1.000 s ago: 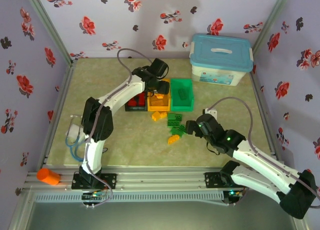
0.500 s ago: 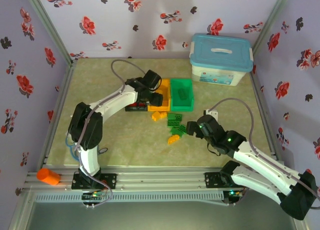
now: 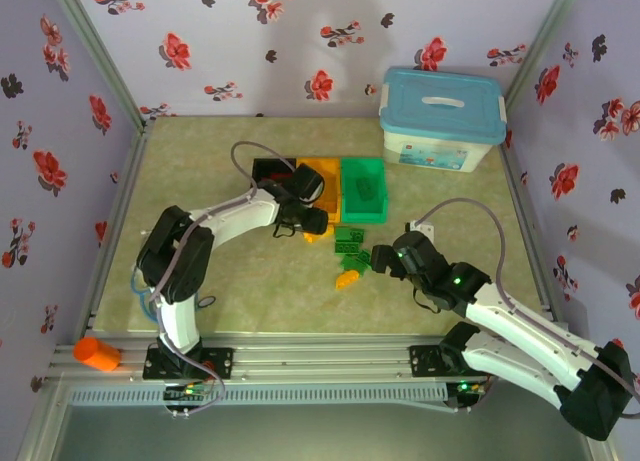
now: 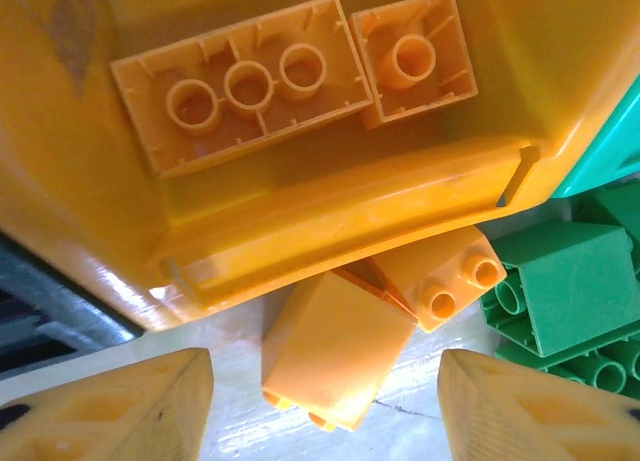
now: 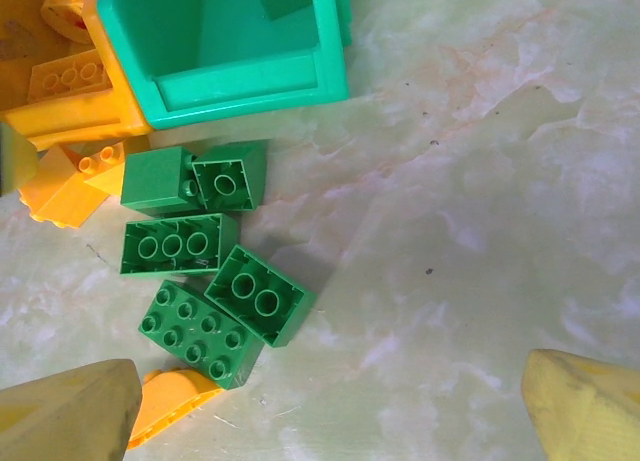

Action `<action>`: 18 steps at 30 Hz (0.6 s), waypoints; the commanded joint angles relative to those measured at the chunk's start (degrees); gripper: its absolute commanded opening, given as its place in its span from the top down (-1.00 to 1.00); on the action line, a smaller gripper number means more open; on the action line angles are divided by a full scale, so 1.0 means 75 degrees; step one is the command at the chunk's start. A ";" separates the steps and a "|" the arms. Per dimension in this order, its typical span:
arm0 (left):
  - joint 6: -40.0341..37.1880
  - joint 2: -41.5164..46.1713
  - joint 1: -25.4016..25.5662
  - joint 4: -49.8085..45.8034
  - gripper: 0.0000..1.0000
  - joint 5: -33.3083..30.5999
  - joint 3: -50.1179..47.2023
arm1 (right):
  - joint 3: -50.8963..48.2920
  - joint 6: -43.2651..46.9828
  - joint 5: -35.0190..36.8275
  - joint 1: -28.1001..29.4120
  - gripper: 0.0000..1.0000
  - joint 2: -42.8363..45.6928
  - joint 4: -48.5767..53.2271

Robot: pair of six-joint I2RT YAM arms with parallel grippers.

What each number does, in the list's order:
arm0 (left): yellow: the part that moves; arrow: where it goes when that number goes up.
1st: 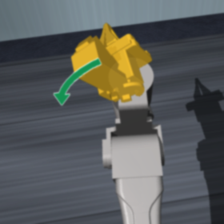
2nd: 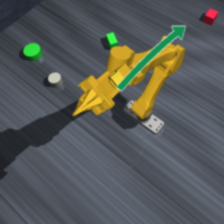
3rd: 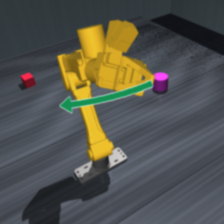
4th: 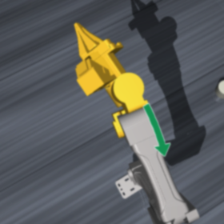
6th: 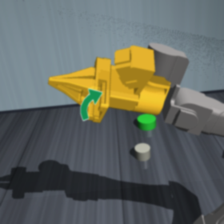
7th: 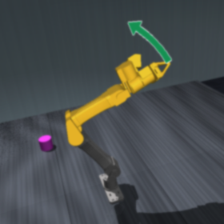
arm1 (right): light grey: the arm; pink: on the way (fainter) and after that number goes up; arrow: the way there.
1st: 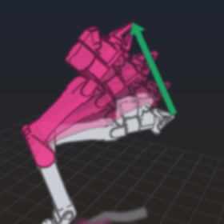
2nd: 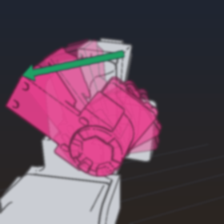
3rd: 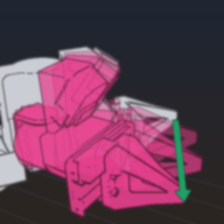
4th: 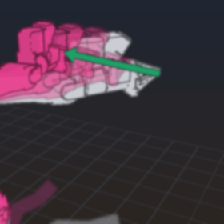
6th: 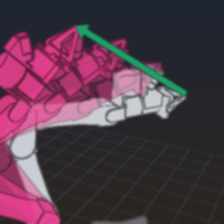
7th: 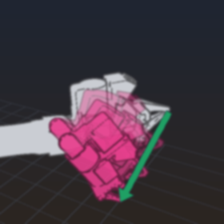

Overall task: Sort the legos into containers by color
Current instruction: Place the lego in the container, then pick up the lego from the center of the table.

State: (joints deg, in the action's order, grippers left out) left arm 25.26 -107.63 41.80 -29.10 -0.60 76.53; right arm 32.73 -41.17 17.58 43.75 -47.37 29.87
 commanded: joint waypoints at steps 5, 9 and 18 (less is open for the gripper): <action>-0.0168 -0.0423 0.0105 0.0058 -0.13 -0.0131 0.0064 | -0.0169 -0.0189 0.0030 -0.0055 -0.95 0.0000 -0.0079; -0.0179 -0.0541 0.0145 0.0086 -0.11 -0.0200 0.0084 | -0.0205 -0.0203 0.0017 -0.0056 -0.95 0.0012 -0.0132; -0.0189 -0.0769 0.0221 0.0023 -0.01 -0.0212 0.0216 | -0.0216 -0.0227 0.0034 -0.0056 -0.95 0.0019 -0.0102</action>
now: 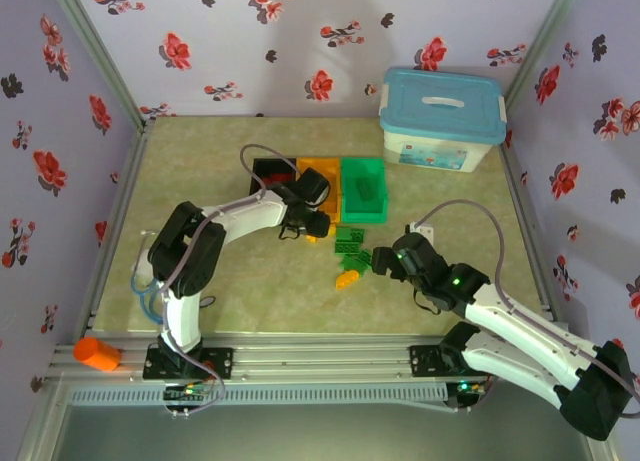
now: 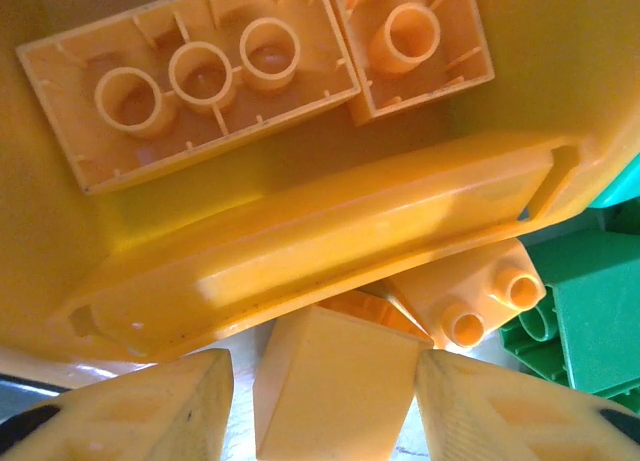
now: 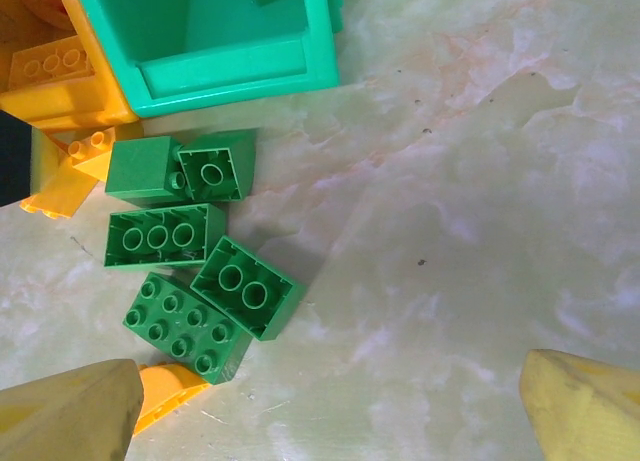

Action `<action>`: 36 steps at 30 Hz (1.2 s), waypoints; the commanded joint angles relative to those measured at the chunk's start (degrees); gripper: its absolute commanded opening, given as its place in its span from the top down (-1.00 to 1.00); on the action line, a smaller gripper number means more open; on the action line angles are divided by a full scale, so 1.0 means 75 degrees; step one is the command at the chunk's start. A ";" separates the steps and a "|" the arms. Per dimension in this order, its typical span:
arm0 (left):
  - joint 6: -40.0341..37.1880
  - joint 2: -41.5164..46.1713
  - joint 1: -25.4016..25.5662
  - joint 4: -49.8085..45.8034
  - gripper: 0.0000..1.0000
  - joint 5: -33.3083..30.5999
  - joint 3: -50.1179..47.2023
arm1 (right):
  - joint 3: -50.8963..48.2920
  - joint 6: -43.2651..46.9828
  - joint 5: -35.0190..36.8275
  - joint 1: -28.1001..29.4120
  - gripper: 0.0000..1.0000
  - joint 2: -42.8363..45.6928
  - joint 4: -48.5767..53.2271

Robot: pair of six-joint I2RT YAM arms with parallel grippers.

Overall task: Sort the legos into containers by color
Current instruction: Pick up the lego from the center of the table.

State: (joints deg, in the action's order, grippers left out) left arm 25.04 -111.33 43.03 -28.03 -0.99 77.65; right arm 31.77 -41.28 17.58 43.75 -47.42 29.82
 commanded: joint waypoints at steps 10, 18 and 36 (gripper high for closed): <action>0.0203 -0.0104 0.0350 -0.0073 0.00 -0.0476 -0.0344 | -0.0079 -0.0227 0.0020 -0.0056 -0.94 0.0032 -0.0131; 0.0249 -0.0091 0.0392 -0.0121 0.31 -0.0577 -0.0380 | 0.0052 -0.0187 0.0031 -0.0061 -0.93 0.0021 -0.0075; -0.0242 0.1145 -0.0045 -0.1043 0.45 -0.0899 0.0650 | -0.0142 -0.0347 -0.0150 -0.0056 -0.91 -0.0054 -0.0320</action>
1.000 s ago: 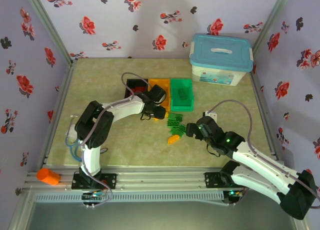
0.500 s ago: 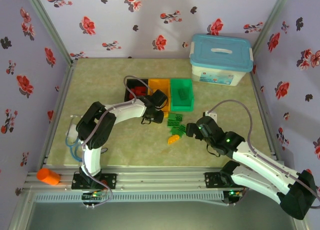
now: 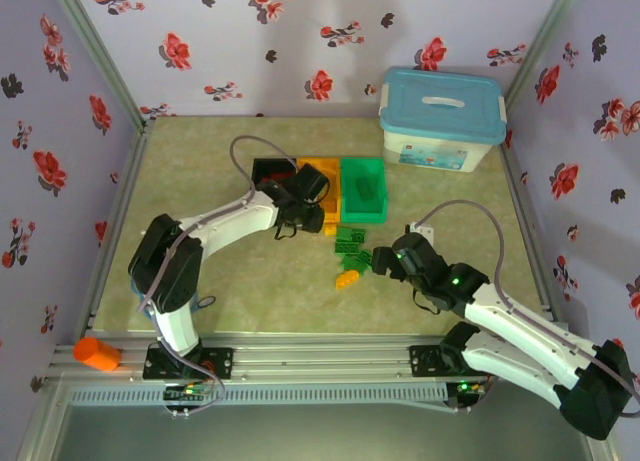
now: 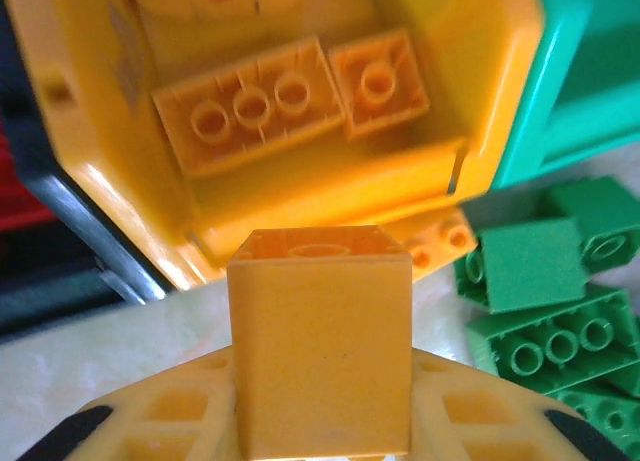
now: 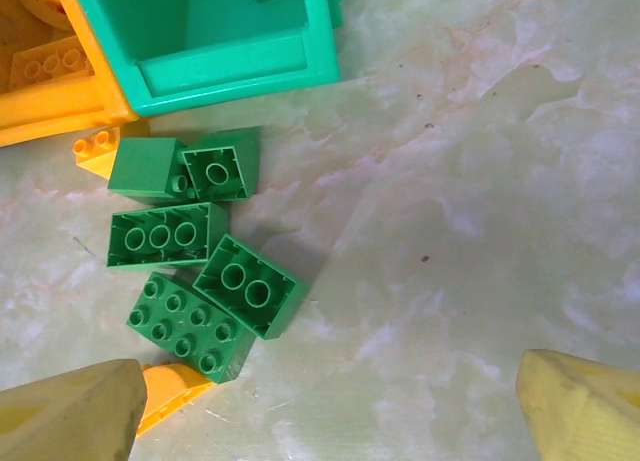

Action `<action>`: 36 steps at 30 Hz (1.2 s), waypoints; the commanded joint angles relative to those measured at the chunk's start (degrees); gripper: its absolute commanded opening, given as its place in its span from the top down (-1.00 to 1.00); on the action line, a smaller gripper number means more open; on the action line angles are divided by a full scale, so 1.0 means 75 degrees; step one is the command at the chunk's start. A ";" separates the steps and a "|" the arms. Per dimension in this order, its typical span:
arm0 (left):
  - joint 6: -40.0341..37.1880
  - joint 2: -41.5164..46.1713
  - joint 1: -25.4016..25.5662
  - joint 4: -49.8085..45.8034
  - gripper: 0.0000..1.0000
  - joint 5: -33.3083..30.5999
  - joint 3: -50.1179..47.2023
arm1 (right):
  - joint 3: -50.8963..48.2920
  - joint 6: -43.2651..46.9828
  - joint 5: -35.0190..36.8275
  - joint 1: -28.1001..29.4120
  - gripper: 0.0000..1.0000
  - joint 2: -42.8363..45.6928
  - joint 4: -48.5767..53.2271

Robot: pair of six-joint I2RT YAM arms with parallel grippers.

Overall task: Sort the legos into containers by color
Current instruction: Pick up the lego from the center of the table, then place the lego in the container.

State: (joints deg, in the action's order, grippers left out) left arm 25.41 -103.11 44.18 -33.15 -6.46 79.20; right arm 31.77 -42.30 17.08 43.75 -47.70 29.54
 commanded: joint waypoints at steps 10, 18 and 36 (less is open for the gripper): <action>-0.0503 -0.0846 -0.0535 -0.0738 0.45 0.0198 0.1901 | -0.0308 -0.0283 -0.0145 -0.0056 -0.89 0.0277 -0.0138; -0.0591 -0.1845 -0.0617 -0.1128 0.09 0.0293 0.3382 | -0.0345 -0.0333 -0.0133 -0.0056 -0.88 0.0432 -0.0050; -0.0252 0.0018 -0.0676 -0.0339 -0.30 0.0551 0.1509 | -0.0198 -0.0024 -0.0739 -0.0061 -0.80 0.0109 -0.0327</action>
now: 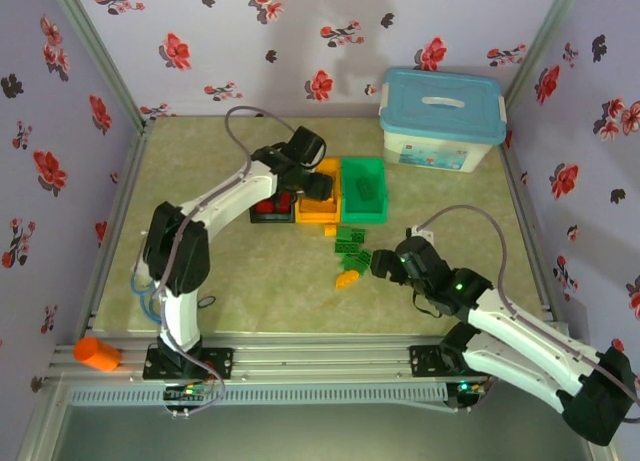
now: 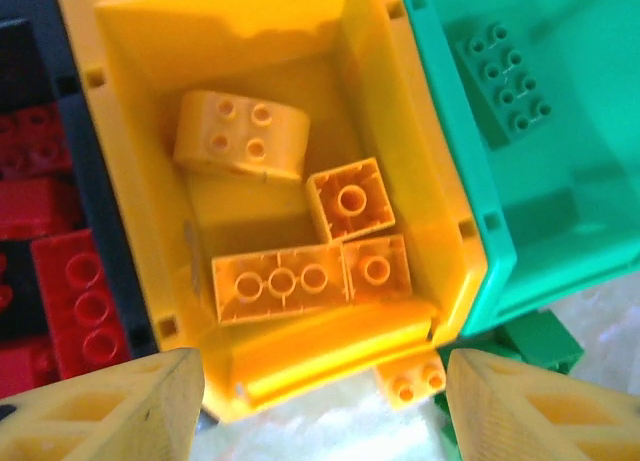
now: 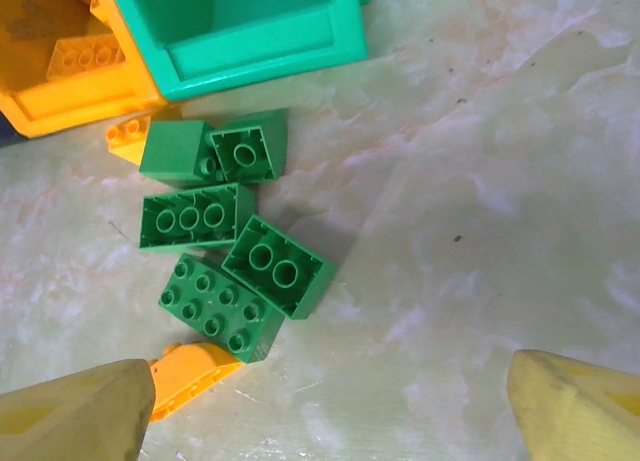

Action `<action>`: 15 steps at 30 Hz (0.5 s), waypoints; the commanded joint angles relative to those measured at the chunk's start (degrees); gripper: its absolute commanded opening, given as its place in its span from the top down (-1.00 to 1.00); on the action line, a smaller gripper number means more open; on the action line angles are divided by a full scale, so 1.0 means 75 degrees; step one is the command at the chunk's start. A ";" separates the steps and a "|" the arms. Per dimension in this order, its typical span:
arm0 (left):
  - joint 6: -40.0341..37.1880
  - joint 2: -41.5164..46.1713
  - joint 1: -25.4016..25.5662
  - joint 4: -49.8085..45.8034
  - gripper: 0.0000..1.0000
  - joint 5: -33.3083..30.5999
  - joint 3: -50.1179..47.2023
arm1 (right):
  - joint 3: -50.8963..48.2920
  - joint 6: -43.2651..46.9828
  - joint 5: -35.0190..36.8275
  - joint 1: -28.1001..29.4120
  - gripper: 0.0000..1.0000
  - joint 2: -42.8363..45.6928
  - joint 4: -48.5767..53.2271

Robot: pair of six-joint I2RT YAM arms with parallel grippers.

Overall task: Sort the legos into containers by color
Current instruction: Place the lego in the container, then rotate the lego at the center of the table.

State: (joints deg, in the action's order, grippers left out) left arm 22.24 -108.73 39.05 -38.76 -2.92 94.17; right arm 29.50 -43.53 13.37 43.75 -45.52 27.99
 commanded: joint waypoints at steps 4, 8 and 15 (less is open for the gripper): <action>0.0355 0.1586 0.0009 0.0810 -0.30 0.0075 -0.1553 | 0.0478 0.0306 -0.0428 -0.0034 -0.73 -0.0677 -0.0164; 0.0590 0.2498 -0.0002 0.1301 -0.31 0.0044 -0.2862 | 0.0943 0.0490 -0.0475 -0.0001 -0.67 -0.1260 -0.0218; 0.0878 0.3677 -0.0003 0.1473 -0.31 -0.0194 -0.4373 | 0.2157 0.0830 -0.0494 0.0232 -0.60 -0.2784 -0.0169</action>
State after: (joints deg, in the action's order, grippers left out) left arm 26.72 -84.75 39.05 -29.61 -3.03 64.36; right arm 42.13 -39.51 9.93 44.51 -63.26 27.18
